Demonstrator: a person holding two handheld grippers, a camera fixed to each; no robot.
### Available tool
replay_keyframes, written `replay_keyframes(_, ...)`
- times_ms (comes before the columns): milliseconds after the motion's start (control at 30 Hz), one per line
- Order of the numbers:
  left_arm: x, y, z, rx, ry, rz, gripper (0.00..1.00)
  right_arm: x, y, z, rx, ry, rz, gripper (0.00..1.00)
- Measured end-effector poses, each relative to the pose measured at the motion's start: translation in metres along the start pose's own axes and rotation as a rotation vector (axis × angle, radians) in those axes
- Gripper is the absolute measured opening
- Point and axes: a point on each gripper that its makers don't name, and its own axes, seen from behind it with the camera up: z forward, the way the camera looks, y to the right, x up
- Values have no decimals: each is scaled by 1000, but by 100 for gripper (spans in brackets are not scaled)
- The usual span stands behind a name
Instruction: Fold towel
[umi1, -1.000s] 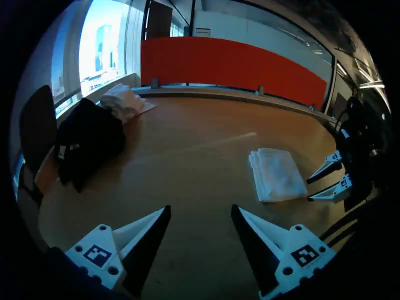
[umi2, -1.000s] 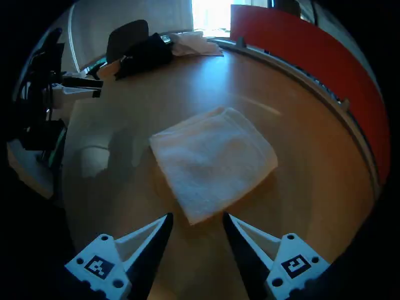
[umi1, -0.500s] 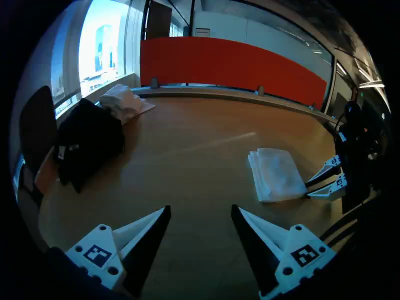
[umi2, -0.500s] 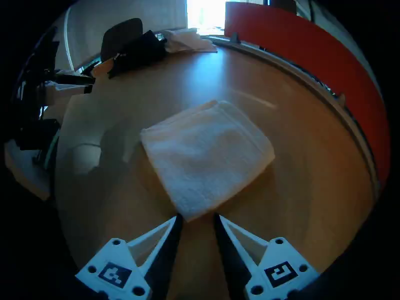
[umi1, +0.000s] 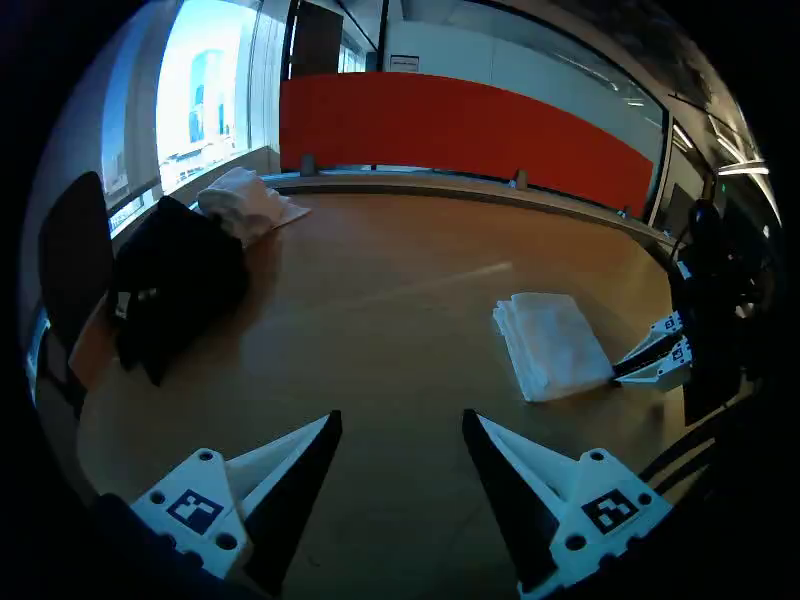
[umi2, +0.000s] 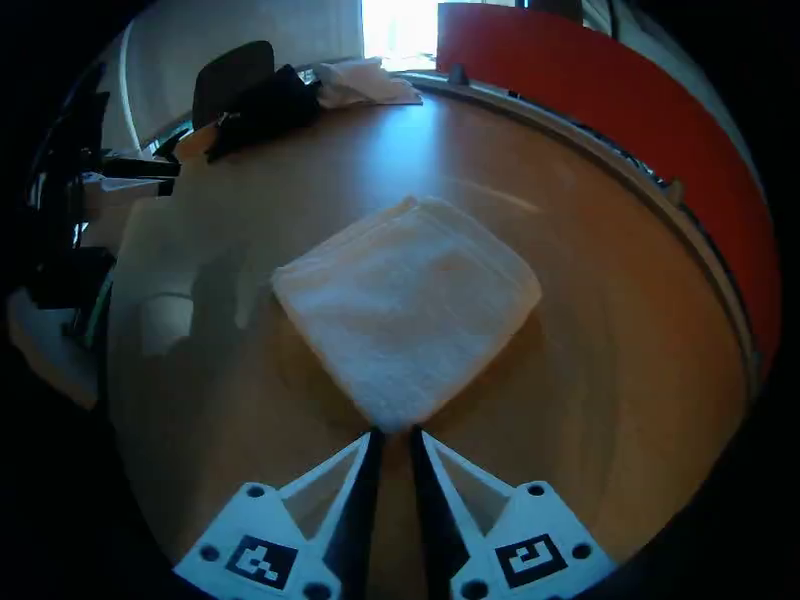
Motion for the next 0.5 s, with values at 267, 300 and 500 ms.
replay_keyframes(267,0,0,-1,0,1,0,89,1,1,-1,6,6,32,15)
replay_keyframes(300,0,0,-1,0,1,0,89,1,1,-1,6,7,33,15)
replay_keyframes(500,-1,-1,-1,0,-1,-1,89,6,1,-4,3,24,26,15)
